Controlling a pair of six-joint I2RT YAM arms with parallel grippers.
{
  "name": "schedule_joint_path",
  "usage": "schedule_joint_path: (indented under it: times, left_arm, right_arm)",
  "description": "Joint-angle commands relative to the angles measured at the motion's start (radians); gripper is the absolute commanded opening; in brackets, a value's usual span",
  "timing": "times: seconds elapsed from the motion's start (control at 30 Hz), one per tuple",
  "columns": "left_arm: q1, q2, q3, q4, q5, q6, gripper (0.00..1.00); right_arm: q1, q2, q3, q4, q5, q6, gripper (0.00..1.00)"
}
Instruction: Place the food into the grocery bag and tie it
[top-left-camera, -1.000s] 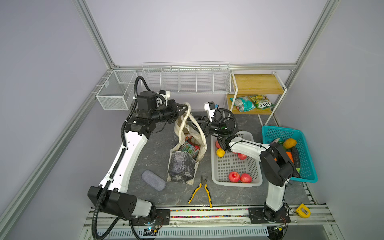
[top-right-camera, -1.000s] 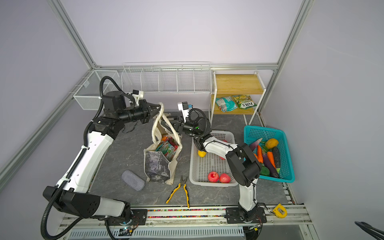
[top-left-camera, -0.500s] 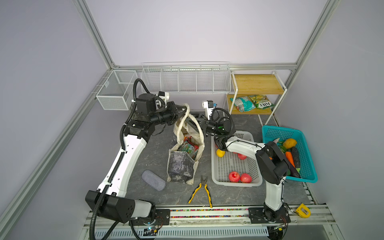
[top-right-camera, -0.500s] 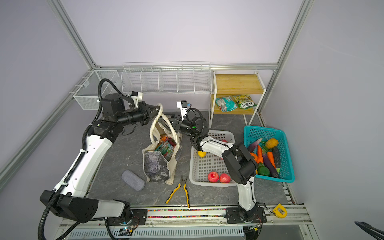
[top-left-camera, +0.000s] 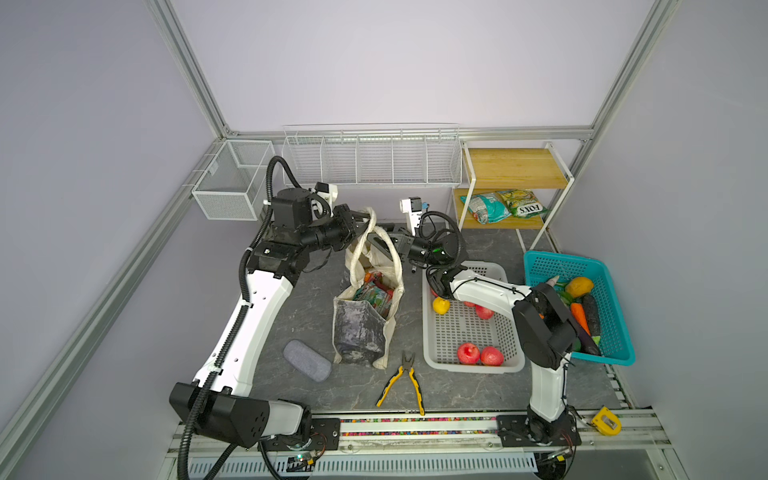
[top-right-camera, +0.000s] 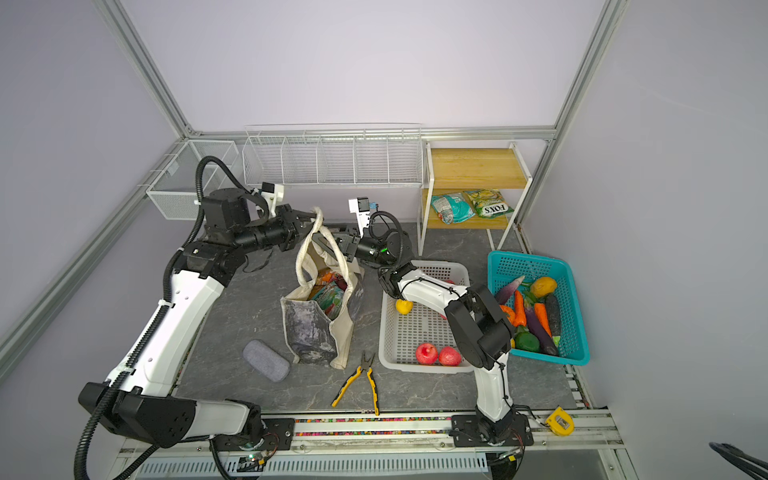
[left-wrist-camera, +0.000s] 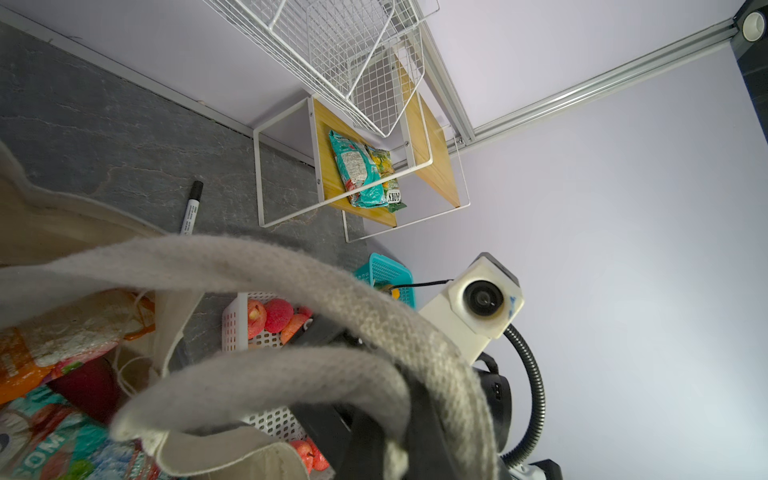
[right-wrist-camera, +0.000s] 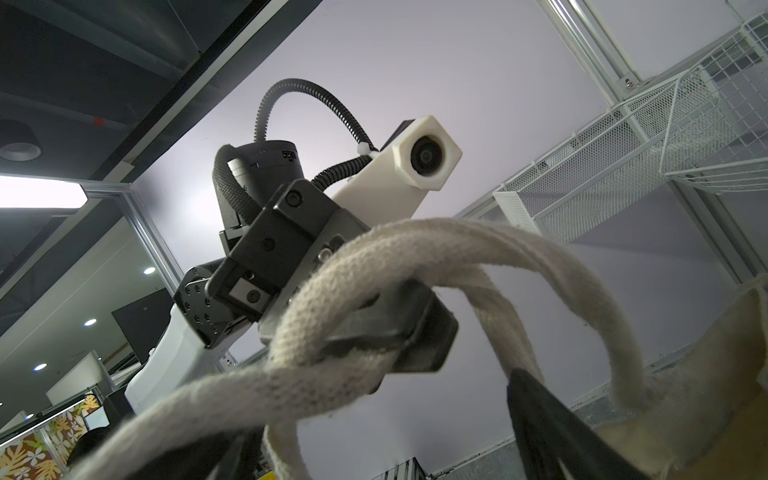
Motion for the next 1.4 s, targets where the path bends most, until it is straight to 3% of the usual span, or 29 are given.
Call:
schedule_joint_path:
  times: [0.0,0.23,0.47,0.63,0.8,1.13,1.37]
  left_arm:
    - [-0.005,-0.009,0.000,-0.086,-0.070,0.066,0.00]
    - [-0.011,-0.019,-0.024,-0.096,-0.116,0.093,0.00]
    - [-0.040,-0.005,-0.024,-0.105,-0.141,0.115,0.00]
    - [-0.048,-0.002,-0.026,-0.104,-0.145,0.117,0.00]
    - [-0.048,0.001,-0.025,-0.104,-0.141,0.117,0.00]
    - [-0.046,-0.009,-0.031,-0.108,-0.139,0.118,0.00]
    - [-0.020,-0.011,0.007,-0.132,-0.133,0.121,0.00]
  right_arm:
    - [0.018,-0.012,0.064,0.054,0.023,0.017,0.93]
    - [0.035,-0.008,0.103,-0.003,0.016,0.002,0.96]
    - [0.044,0.002,0.129,-0.062,0.022,-0.018,0.88]
    - [0.045,0.007,0.139,-0.083,0.008,-0.020,0.74]
    - [0.044,0.020,0.133,-0.082,-0.001,-0.009,0.46]
    - [0.042,0.010,0.086,-0.088,-0.031,-0.007,0.10]
    - [0.018,-0.070,-0.013,-0.212,-0.081,-0.106,0.07]
